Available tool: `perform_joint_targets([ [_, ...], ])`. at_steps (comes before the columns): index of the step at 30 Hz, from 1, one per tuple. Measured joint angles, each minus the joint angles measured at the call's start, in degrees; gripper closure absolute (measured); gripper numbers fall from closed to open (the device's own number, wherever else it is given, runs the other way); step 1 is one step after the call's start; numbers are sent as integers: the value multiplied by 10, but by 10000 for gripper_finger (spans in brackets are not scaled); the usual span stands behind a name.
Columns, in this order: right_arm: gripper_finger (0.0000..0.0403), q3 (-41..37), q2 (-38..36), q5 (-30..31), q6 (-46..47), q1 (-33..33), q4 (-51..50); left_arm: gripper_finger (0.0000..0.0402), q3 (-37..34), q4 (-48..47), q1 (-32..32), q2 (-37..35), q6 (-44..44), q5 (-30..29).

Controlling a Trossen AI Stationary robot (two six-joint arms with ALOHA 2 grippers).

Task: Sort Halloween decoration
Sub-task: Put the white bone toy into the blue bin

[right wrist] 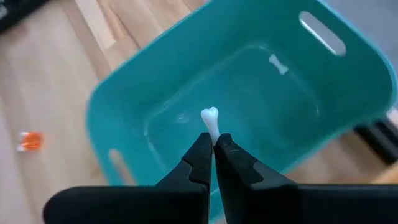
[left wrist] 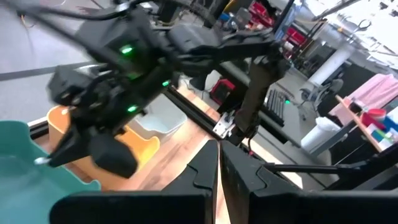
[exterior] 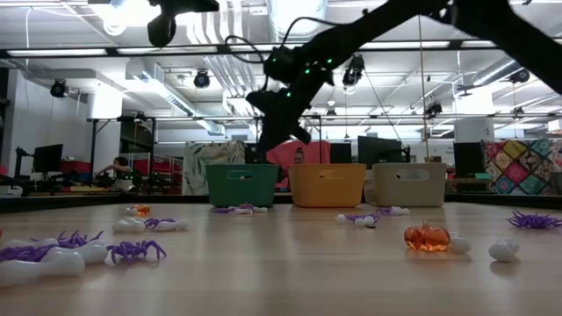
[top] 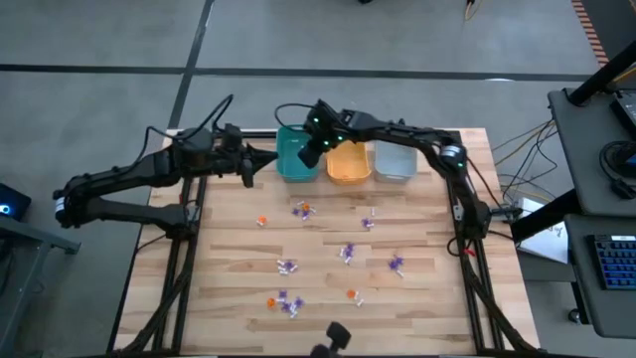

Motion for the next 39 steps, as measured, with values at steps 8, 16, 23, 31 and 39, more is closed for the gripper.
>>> perform_joint_targets([
  [8,394,124,85,4,-52,-1,-51,402,0,-9,0,-9,0,-13],
  [16,391,155,107,5,-33,-1,-60,402,0,-60,0,-10,0,-15],
  [23,358,156,107,3,-18,-1,-62,402,0,-97,1,-9,0,-35],
  [31,334,156,94,2,-3,-1,-72,402,0,-124,1,-8,0,-47],
  [39,333,157,15,-1,-7,9,-184,402,0,-151,1,-8,0,-47],
])
